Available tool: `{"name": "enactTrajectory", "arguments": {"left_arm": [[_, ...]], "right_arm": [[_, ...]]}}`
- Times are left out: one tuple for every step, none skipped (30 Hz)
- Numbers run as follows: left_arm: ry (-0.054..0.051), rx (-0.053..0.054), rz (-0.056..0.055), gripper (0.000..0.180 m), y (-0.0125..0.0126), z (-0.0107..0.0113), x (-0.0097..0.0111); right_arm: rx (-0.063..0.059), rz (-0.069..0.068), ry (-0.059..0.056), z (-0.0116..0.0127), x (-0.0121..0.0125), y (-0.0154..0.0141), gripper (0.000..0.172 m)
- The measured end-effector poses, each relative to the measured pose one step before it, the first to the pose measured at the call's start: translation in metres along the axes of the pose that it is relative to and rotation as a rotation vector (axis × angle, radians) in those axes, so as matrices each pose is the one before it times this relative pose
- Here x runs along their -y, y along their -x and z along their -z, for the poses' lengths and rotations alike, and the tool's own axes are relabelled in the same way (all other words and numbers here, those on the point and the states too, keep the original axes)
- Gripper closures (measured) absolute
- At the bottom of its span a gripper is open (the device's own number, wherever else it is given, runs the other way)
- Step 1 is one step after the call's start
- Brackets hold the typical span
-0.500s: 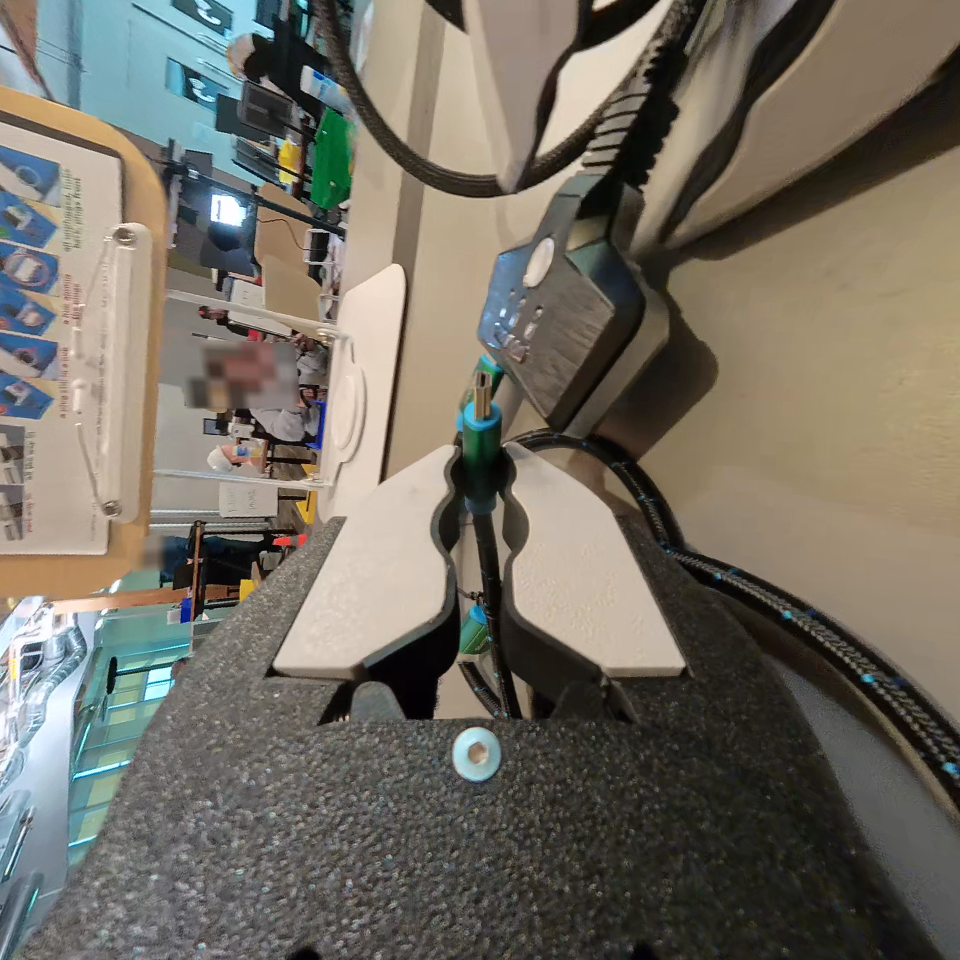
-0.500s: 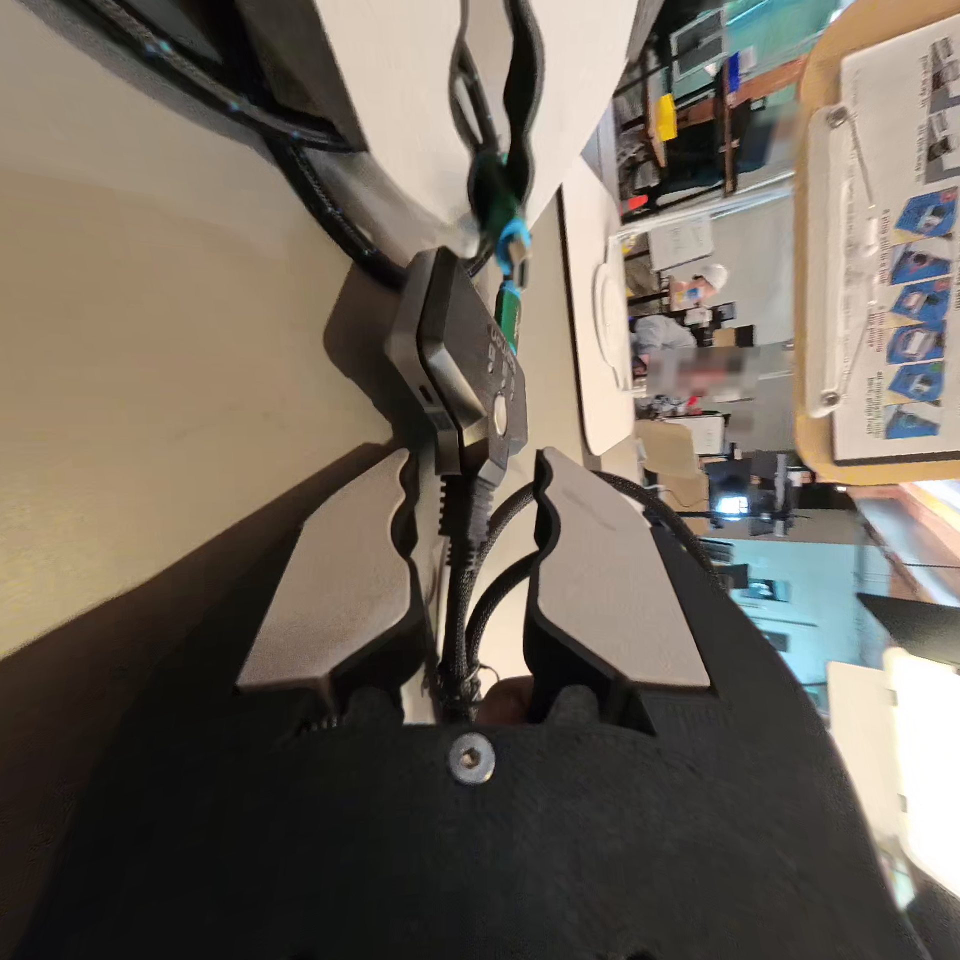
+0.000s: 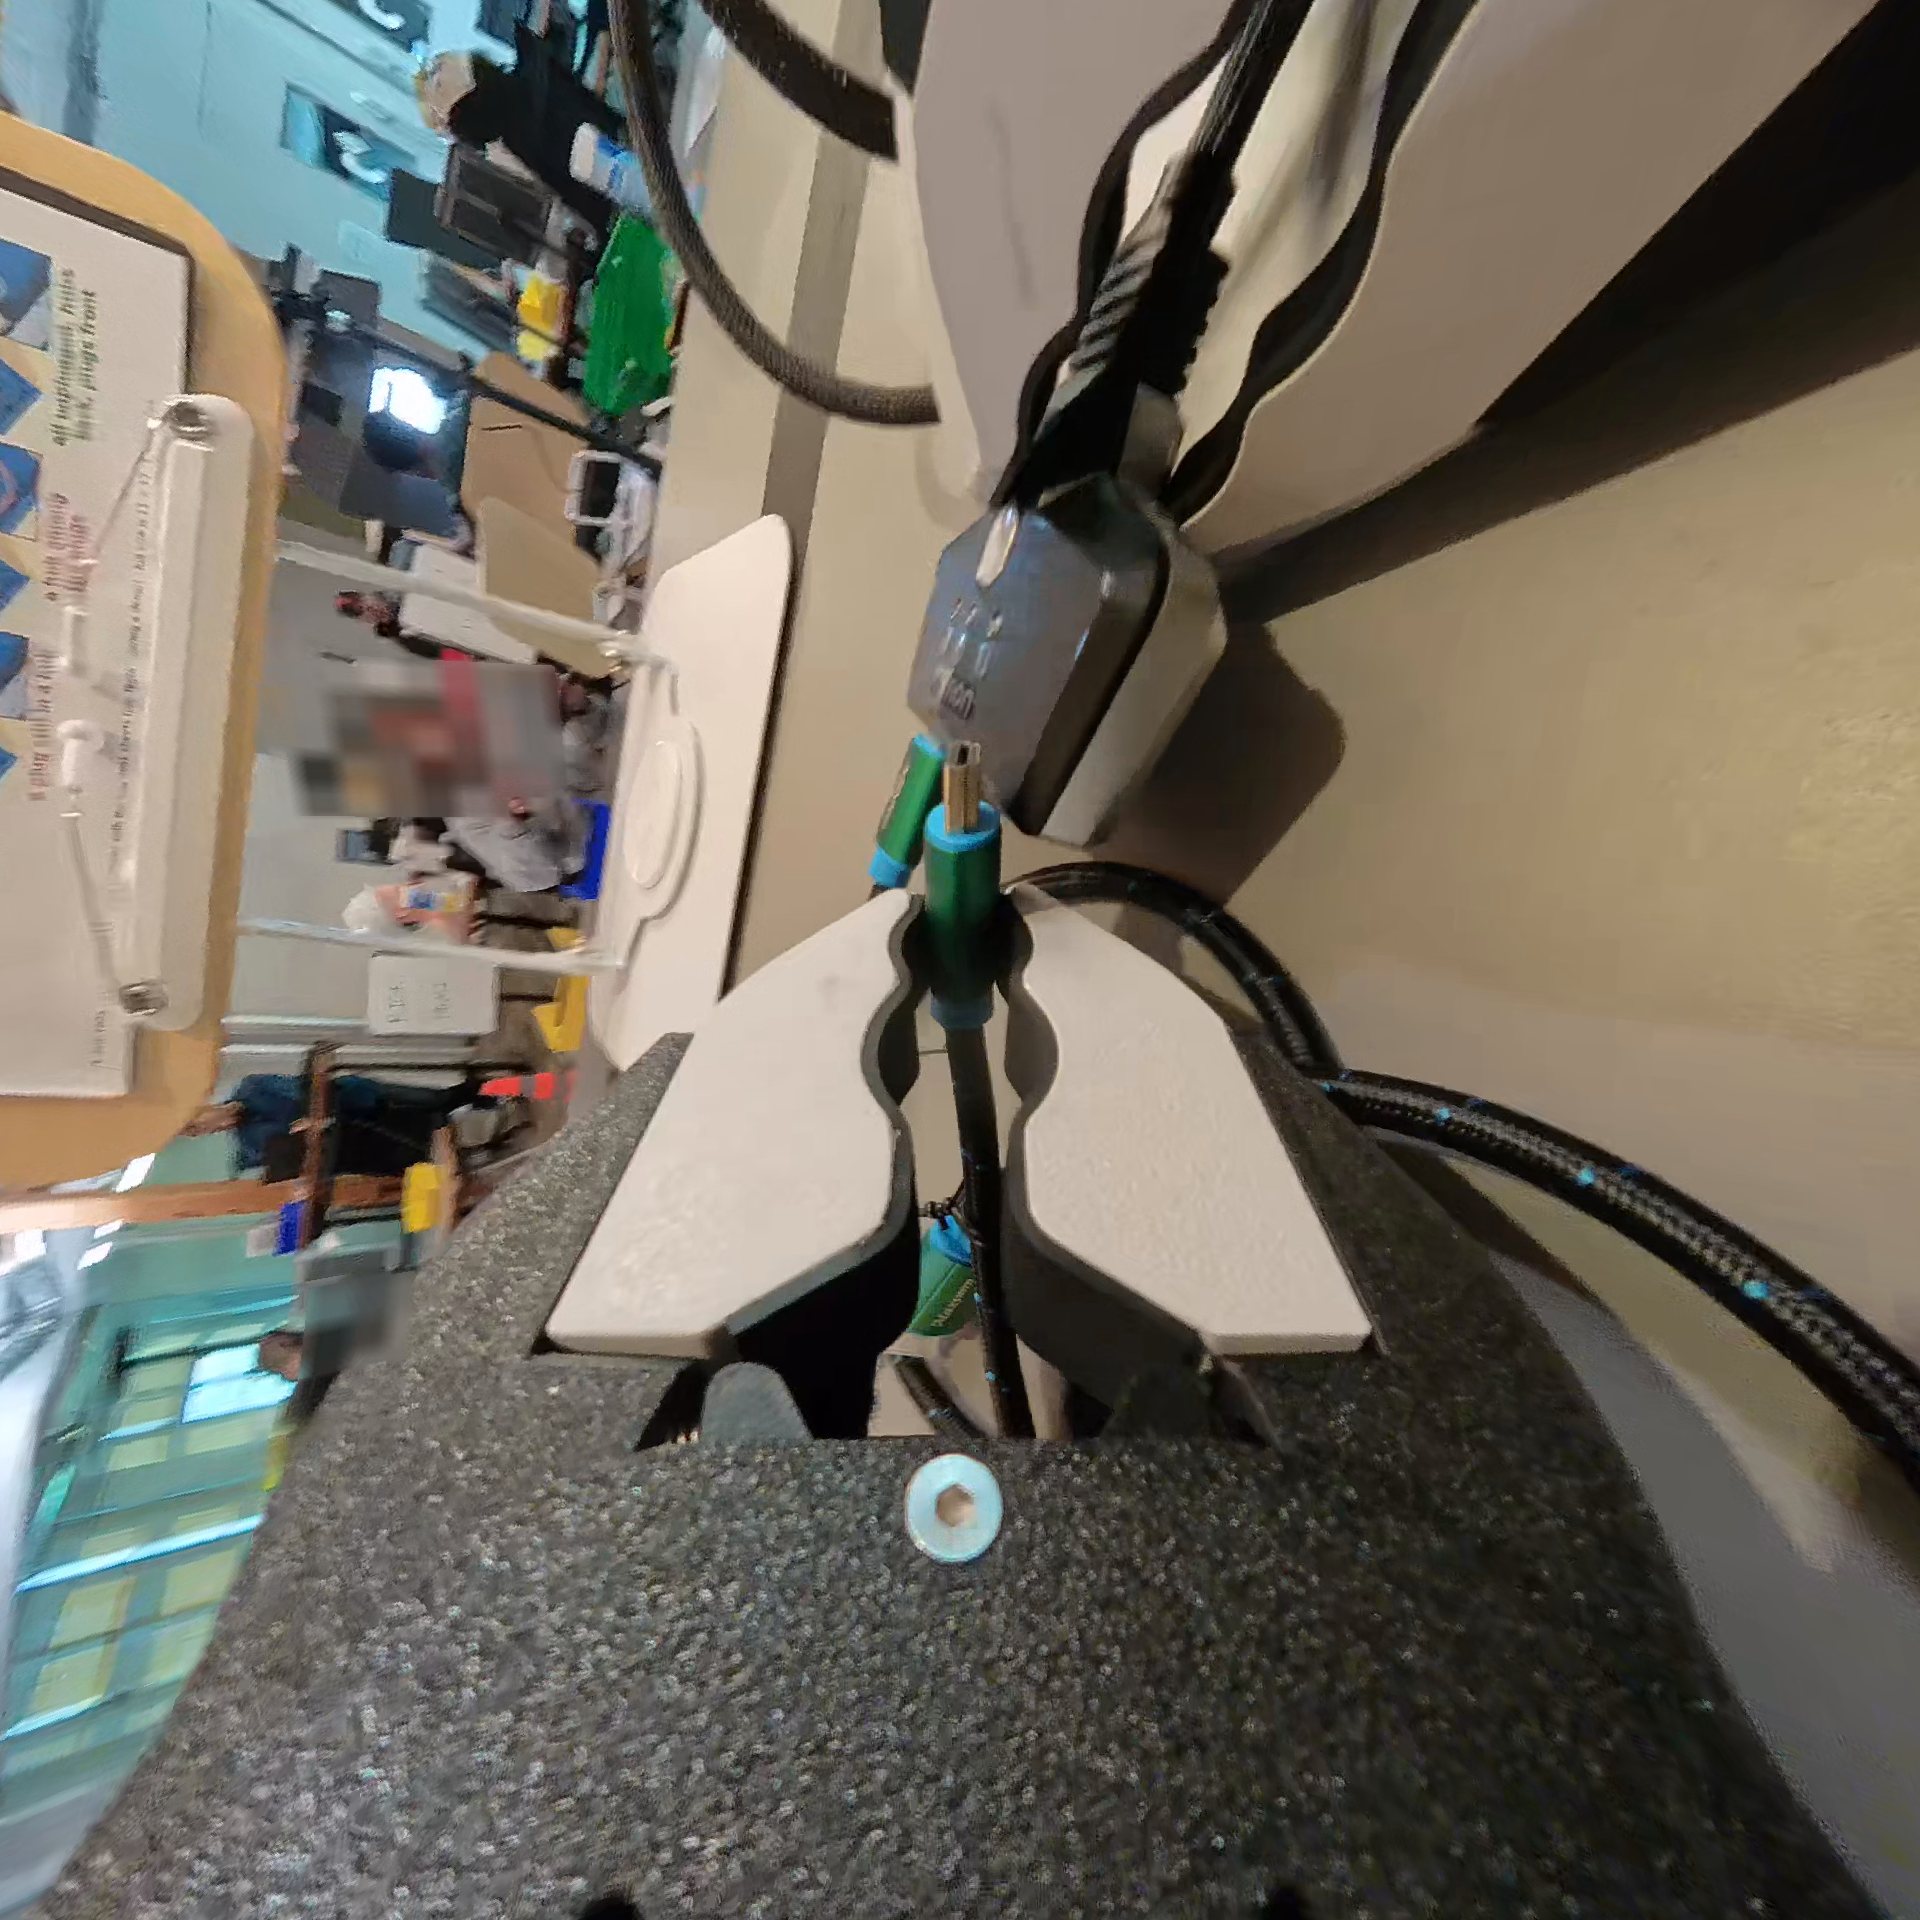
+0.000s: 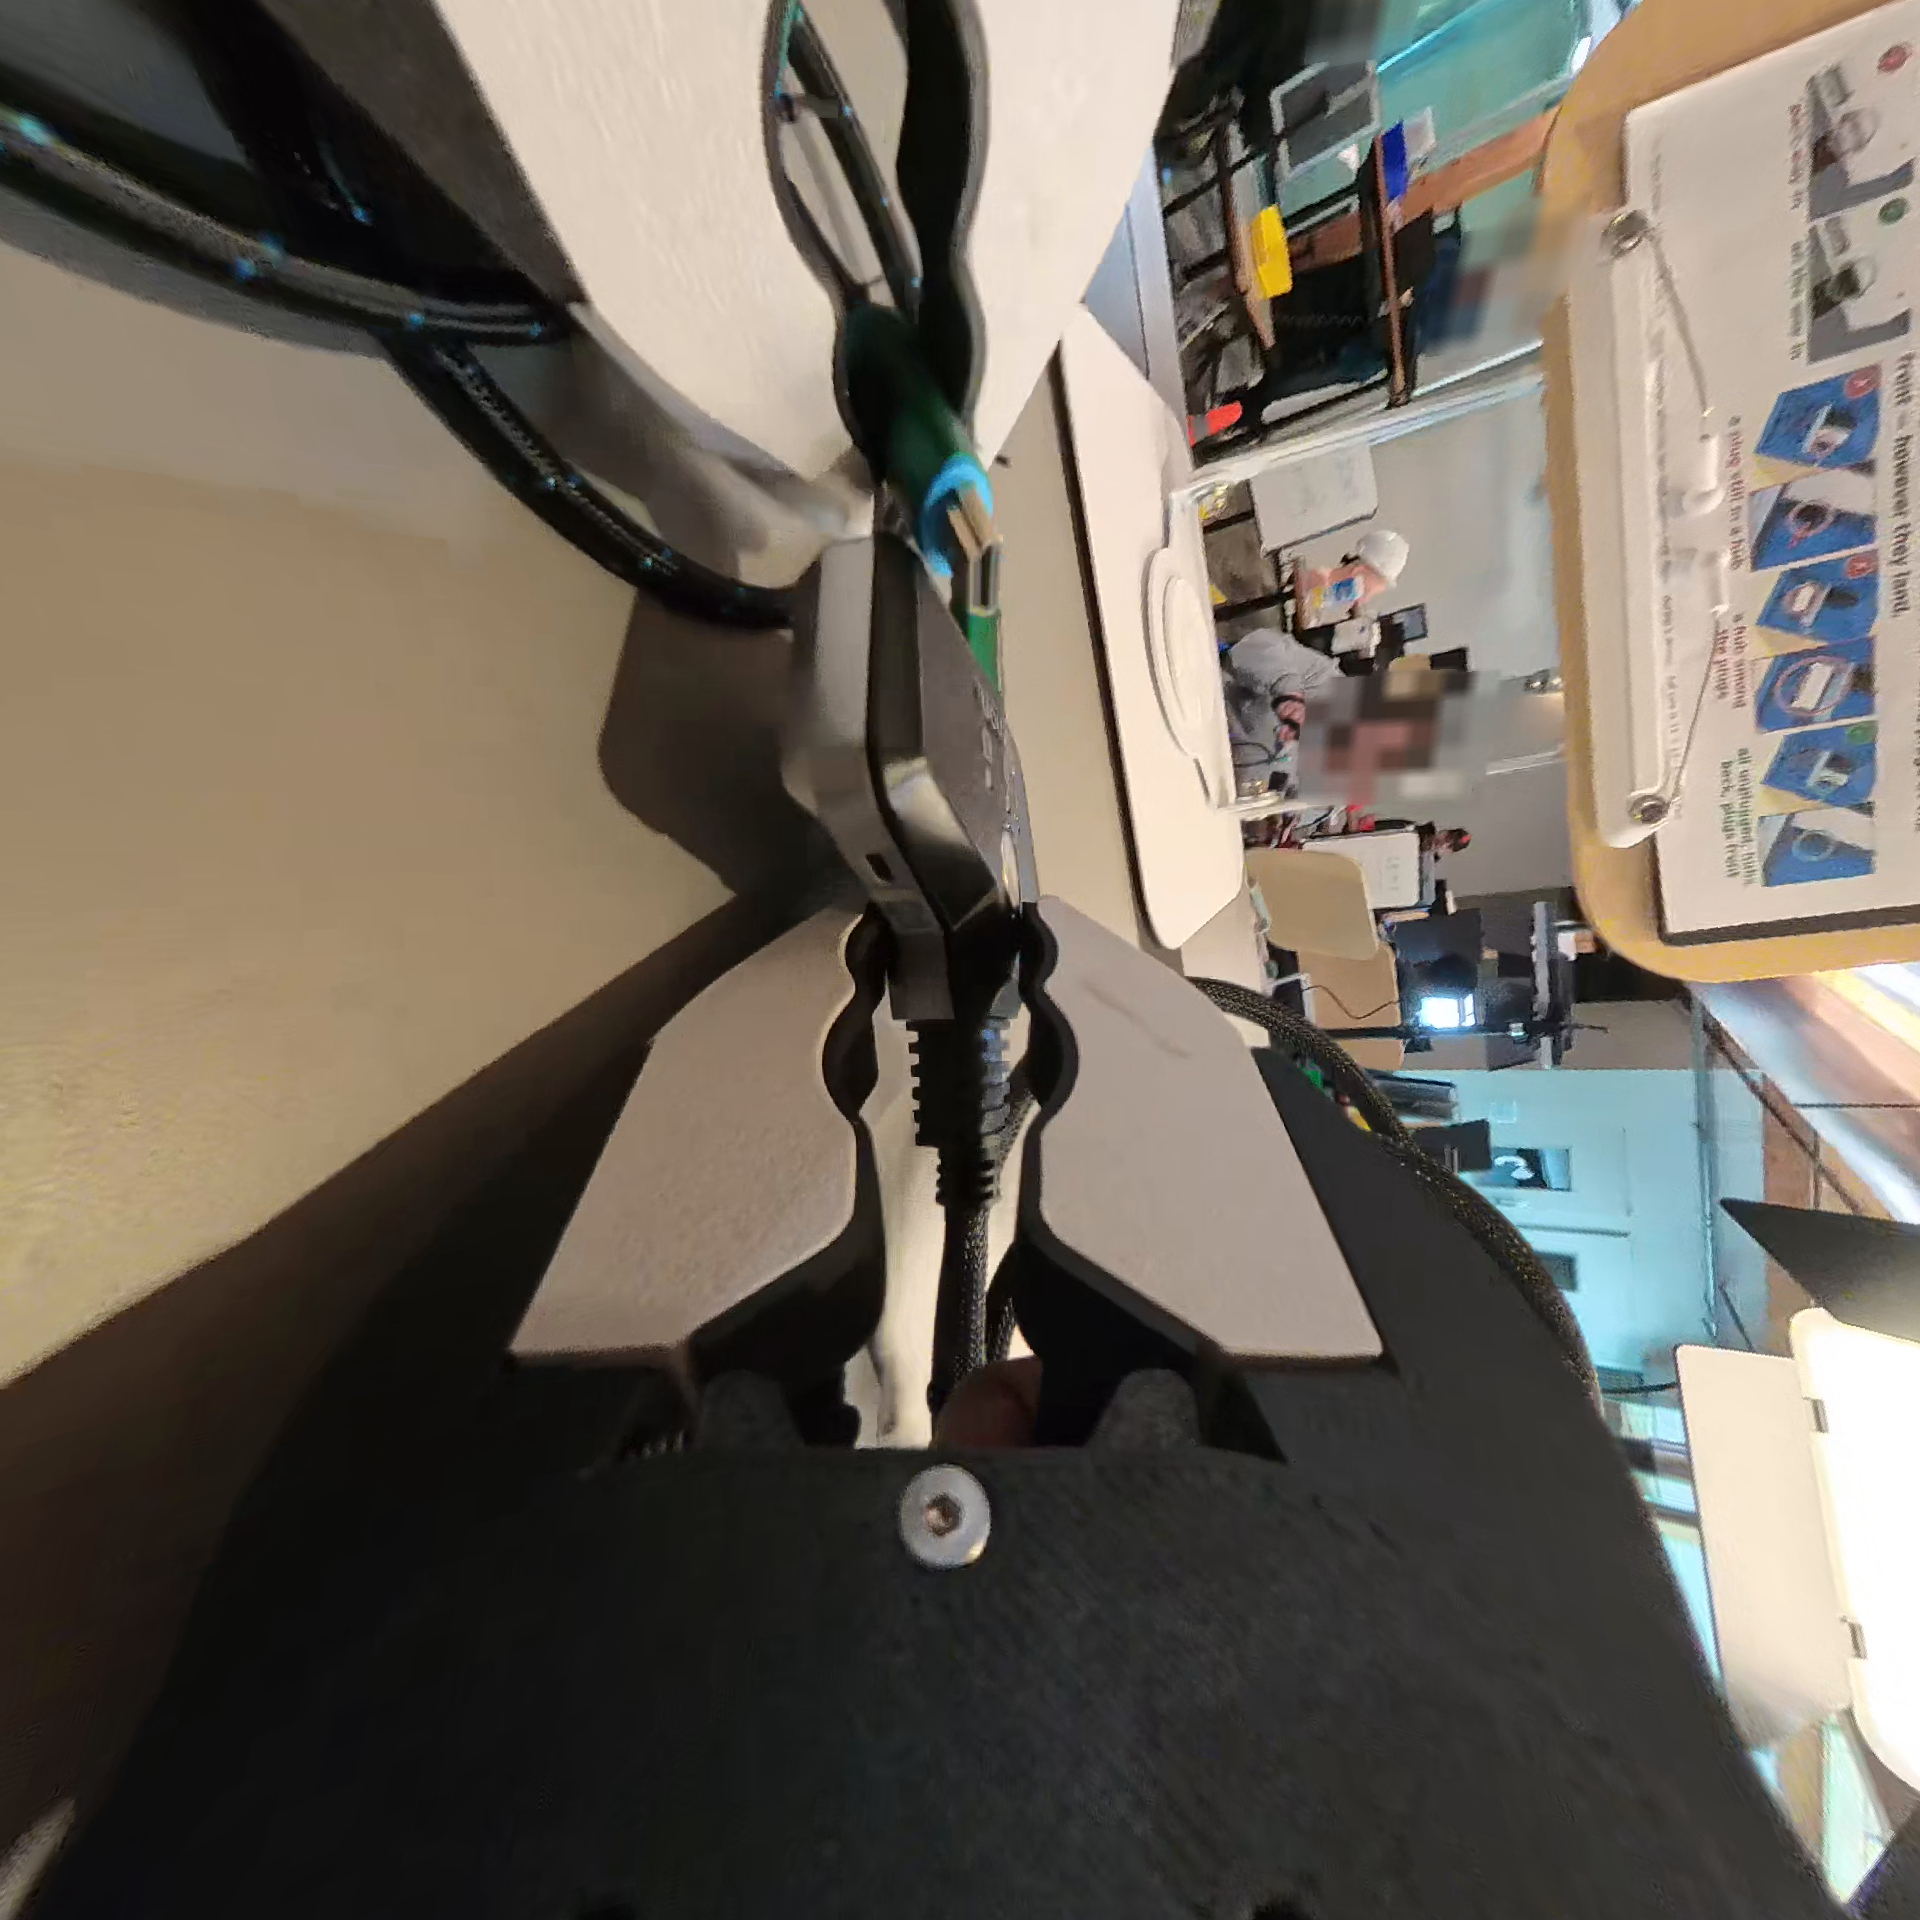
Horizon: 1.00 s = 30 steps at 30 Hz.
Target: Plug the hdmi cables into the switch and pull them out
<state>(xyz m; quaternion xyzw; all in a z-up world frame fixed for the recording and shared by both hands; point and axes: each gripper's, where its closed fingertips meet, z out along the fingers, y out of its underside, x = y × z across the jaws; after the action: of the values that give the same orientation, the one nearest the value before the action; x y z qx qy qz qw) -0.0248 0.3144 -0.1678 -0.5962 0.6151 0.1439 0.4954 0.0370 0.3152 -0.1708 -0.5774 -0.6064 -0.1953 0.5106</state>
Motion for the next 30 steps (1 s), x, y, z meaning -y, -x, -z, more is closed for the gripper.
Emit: {"name": "enactTrajectory", "arguments": {"left_arm": [[0.0215,0.038,-0.0234,0.168,0.00489,0.00027,-0.00243],[0.0064,0.024,-0.017,0.169,0.00348,0.00092,-0.00079],[0.0011,0.0172,-0.0088,0.169,0.00298,0.00096,-0.00028],[0.0065,0.0162,-0.0135,0.168,0.00242,0.00057,-0.00082],[0.0111,0.0145,-0.0224,0.168,0.00153,0.00032,-0.00124],[0.0088,0.0086,-0.0244,0.168,0.00022,0.00006,-0.00107],[0.0067,0.0057,-0.0234,0.168,-0.00044,0.00022,-0.00087],[0.0054,0.0019,-0.0217,0.168,-0.0007,0.00052,-0.00087],[-0.0008,0.0013,-0.0161,0.168,-0.00006,0.00114,-0.00003],[-0.0006,0.0015,-0.0096,0.168,0.00033,0.00114,0.00026],[0.0016,0.0014,-0.0112,0.168,0.00022,0.00094,0.00004],[0.0011,-0.0025,-0.0156,0.168,-0.00084,0.00055,-0.0002],[0.0066,-0.0043,-0.0196,0.168,-0.00146,0.00008,-0.00072],[0.0103,-0.0012,-0.0209,0.168,-0.00115,-0.00005,-0.00098],[0.0086,-0.0022,-0.0191,0.169,-0.00104,0.00016,-0.00047],[0.0047,0.0018,-0.0118,0.169,-0.00013,0.00031,0.00012],[0.0011,0.0001,-0.0062,0.169,-0.00011,0.00046,0.00031],[-0.0031,0.0028,-0.0056,0.169,0.00012,0.00071,0.00052],[-0.0047,0.0036,-0.0017,0.169,0.00021,0.00085,0.00038],[-0.0048,-0.0005,-0.0007,0.169,-0.00012,0.00072,0.00047],[-0.006,0.0038,-0.0016,0.169,0.00052,0.00046,0.0011],[-0.0028,0.0064,-0.0073,0.169,0.00078,0.00038,0.00122],[0.0058,0.0079,-0.0145,0.169,0.0008,0.00023,0.00039],[0.0055,0.0142,-0.0173,0.169,0.00126,0.00022,-0.00016],[-0.002,0.008,-0.0151,0.169,0.00066,0.0008,0.00045],[-0.0046,0.0091,-0.0055,0.169,0.00106,0.00107,0.0006],[-0.0059,0.0045,-0.0076,0.169,0.0004,0.00127,0.00069],[-0.0091,-0.0008,-0.0095,0.169,-0.00046,0.00112,0.00063],[-0.0074,-0.0049,-0.0049,0.169,-0.00106,0.00072,0.00086],[0.0007,-0.0041,-0.0023,0.169,-0.00109,0.00015,0.00065]], "right_arm": [[-0.0087,0.0023,-0.013,0.00105,0.0007,-0.00043,0.148],[-0.0054,0.0037,-0.0136,0.0018,0.00106,-0.00012,0.148],[-0.0071,-0.0013,-0.0197,0.00265,0.00198,-0.00034,0.149],[-0.0038,-0.0073,-0.0225,0.00301,0.00261,-0.00014,0.149],[-0.0011,-0.0048,-0.0239,0.00303,0.00325,0.00021,0.15],[-0.0022,0.0008,-0.0269,0.00305,0.00385,0.00028,0.15],[-0.0014,0.0048,-0.0203,0.00236,0.00298,0.00041,0.15],[-0.0012,0.0061,-0.0163,0.00182,0.00216,0.00032,0.15],[-0.0012,0.0043,-0.0157,0.00168,0.00185,0.00013,0.15],[0.0004,0.0013,-0.0141,0.0015,0.00178,-0.00011,0.15],[-0.0016,-0.0008,-0.0132,0.00147,0.00185,-0.00064,0.15],[-0.0044,-0.0016,-0.013,0.00156,0.0019,-0.0009,0.15],[-0.0051,0.0001,-0.012,0.00147,0.00208,-0.00068,0.15],[-0.0061,0.0008,-0.0129,0.00172,0.00253,-0.00064,0.15],[-0.0079,0.0015,-0.0114,0.00159,0.00268,-0.00085,0.15],[-0.0089,0.0026,-0.0098,0.00161,0.00254,-0.00097,0.15],[-0.0063,0.0033,-0.0059,0.00113,0.00147,-0.00062,0.15],[-0.0015,0.0036,-0.0017,0.00056,0.00044,0.00019,0.15],[0.0017,0.0038,-0.0018,0.00027,0.00002,0.00086,0.15],[0.0031,0.0041,-0.0042,0.00012,0.00038,0.00095,0.15],[0.0039,0.0058,-0.0049,0.00022,0.00087,0.00092,0.15],[0.0045,0.0076,-0.009,0.00043,0.00171,0.00127,0.15],[0.0034,0.0055,-0.0099,0.00065,0.00163,0.00103,0.15],[0.0065,0.0017,-0.0073,0.0005,0.00092,0.0011,0.15],[0.0037,-0.0006,-0.0051,0.00061,0.00041,0.00056,0.15],[-0.0021,0.0015,-0.0056,0.0006,0.00053,-0.00043,0.15],[-0.0008,0.0014,-0.0055,0.00078,0.00045,-0.00047,0.15],[-0.0011,0.0005,-0.0053,0.00073,0.00037,-0.00048,0.15],[-0.0012,-0.0017,-0.0046,0.0006,0.00002,-0.0004,0.15],[-0.0008,-0.0008,-0.0022,0.00047,0.00011,-0.00041,0.15]]}}
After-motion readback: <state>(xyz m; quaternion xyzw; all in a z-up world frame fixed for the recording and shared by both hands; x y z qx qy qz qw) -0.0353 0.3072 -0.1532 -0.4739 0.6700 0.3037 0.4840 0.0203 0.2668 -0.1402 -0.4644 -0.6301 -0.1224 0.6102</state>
